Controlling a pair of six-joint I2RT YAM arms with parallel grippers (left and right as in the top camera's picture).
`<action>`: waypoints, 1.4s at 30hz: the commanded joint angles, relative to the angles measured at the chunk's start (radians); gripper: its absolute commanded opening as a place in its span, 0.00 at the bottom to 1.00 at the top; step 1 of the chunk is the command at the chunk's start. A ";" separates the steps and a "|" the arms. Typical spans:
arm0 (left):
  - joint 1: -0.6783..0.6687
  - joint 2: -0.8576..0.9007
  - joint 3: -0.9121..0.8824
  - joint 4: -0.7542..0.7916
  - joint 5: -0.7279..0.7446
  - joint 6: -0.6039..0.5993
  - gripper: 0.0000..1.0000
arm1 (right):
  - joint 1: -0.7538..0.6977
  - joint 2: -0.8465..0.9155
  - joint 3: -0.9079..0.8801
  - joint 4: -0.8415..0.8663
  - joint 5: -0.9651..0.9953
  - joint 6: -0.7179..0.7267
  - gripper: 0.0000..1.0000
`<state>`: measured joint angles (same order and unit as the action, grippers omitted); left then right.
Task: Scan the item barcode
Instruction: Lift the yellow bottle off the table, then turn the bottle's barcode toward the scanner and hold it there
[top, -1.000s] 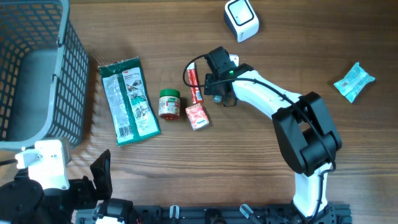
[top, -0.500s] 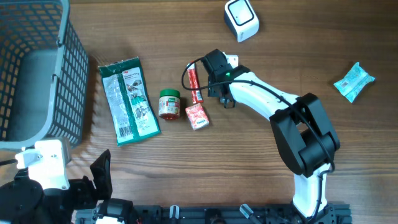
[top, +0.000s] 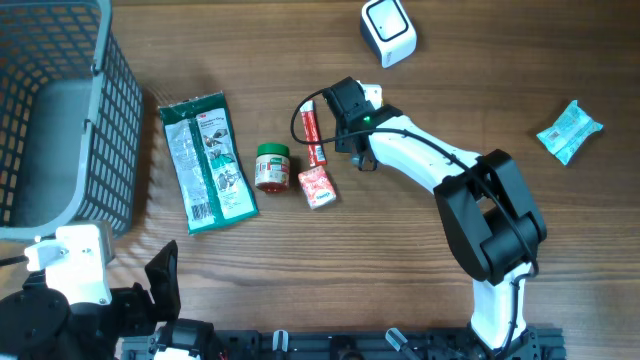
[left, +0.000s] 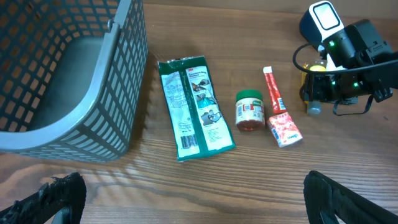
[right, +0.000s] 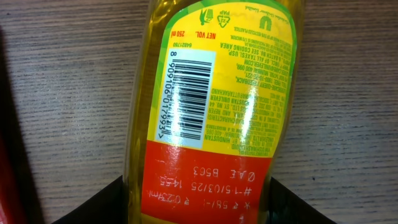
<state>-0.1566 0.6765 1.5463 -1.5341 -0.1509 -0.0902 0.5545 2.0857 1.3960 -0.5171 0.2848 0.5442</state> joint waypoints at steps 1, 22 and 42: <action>0.003 -0.001 0.000 0.002 0.008 0.012 1.00 | -0.006 -0.025 0.015 -0.027 -0.035 -0.006 0.43; 0.003 -0.001 0.000 0.002 0.009 0.012 1.00 | -0.013 -0.620 0.084 -0.486 -0.205 -0.464 0.18; 0.003 -0.001 0.000 0.002 0.008 0.012 1.00 | -0.012 -0.253 -0.069 0.249 0.048 -0.323 0.13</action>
<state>-0.1566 0.6765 1.5463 -1.5345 -0.1509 -0.0906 0.5426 1.7649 1.3170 -0.3450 0.1730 0.1711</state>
